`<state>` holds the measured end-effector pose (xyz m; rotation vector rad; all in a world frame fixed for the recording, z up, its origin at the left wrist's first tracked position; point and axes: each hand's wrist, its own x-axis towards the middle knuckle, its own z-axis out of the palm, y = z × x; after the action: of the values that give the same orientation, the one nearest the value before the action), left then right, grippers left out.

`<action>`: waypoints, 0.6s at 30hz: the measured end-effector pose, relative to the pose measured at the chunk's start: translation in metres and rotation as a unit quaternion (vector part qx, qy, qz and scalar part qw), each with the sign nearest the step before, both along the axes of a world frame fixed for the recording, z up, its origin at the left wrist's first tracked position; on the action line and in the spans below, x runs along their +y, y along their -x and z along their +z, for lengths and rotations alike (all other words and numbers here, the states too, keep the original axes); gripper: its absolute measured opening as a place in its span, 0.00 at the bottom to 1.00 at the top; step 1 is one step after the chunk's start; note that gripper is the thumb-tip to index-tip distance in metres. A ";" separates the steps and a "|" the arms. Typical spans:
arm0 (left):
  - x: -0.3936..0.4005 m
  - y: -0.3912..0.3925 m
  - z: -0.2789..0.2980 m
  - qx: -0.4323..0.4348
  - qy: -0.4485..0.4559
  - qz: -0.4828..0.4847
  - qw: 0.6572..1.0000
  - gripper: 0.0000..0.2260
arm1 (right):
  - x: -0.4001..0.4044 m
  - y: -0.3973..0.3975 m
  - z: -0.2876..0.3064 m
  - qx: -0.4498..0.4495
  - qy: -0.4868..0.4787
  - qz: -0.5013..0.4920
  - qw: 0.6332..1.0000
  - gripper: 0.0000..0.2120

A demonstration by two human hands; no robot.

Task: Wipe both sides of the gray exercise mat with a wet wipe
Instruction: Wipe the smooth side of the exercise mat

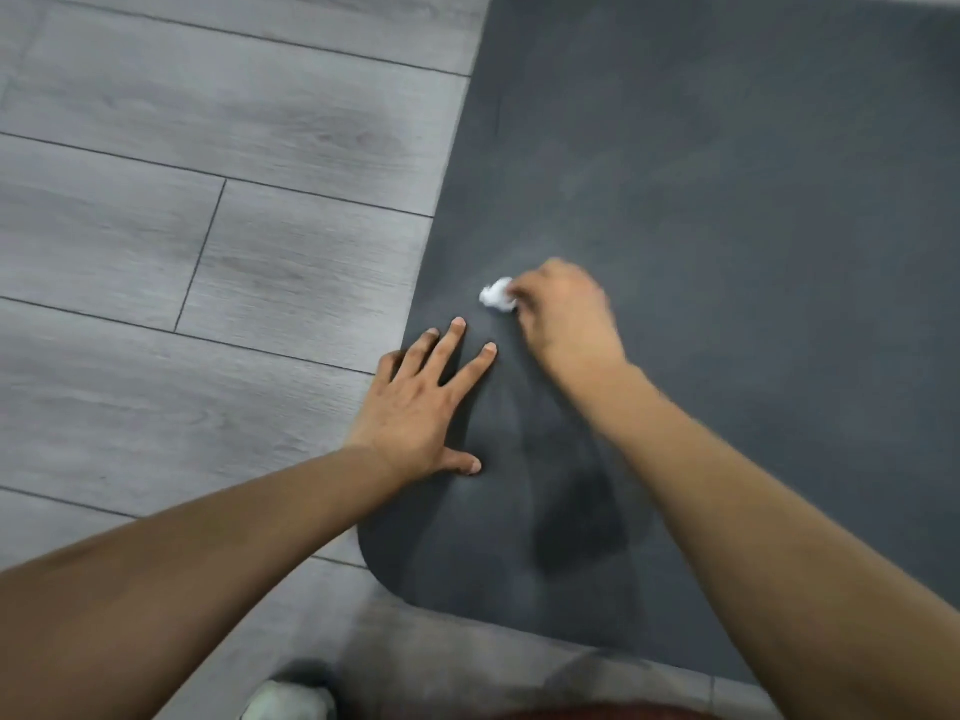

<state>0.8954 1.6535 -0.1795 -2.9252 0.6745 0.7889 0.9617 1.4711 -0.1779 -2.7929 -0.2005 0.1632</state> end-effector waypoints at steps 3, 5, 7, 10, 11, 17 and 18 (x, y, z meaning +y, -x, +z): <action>0.001 0.004 0.002 -0.004 0.003 -0.003 1.000 0.55 | 0.000 0.013 0.000 0.007 -0.008 0.116 0.993 0.08; 0.002 0.008 0.003 -0.003 0.007 -0.001 1.000 0.54 | -0.036 -0.023 -0.004 -0.049 0.040 0.058 0.996 0.07; 0.000 0.013 0.003 -0.020 0.008 -0.005 1.000 0.51 | -0.079 -0.057 -0.006 -0.057 0.079 -0.096 0.991 0.10; -0.001 0.029 -0.001 -0.118 0.039 -0.054 0.991 0.39 | -0.090 -0.066 -0.008 -0.056 0.056 -0.219 0.973 0.14; 0.000 0.037 -0.003 -0.140 0.048 -0.071 0.987 0.32 | -0.071 -0.056 -0.007 -0.056 0.045 -0.196 0.978 0.13; 0.000 0.051 -0.009 -0.156 0.068 -0.056 0.984 0.22 | -0.002 -0.002 -0.009 -0.045 -0.010 0.167 0.985 0.05; 0.001 0.053 -0.010 -0.163 0.074 -0.056 0.982 0.21 | -0.011 -0.022 -0.011 -0.056 0.010 0.142 0.988 0.06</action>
<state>0.8429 1.6546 -0.1898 -3.0066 0.8852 0.2498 0.9839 1.4597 -0.1894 -2.7819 -0.6279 0.0741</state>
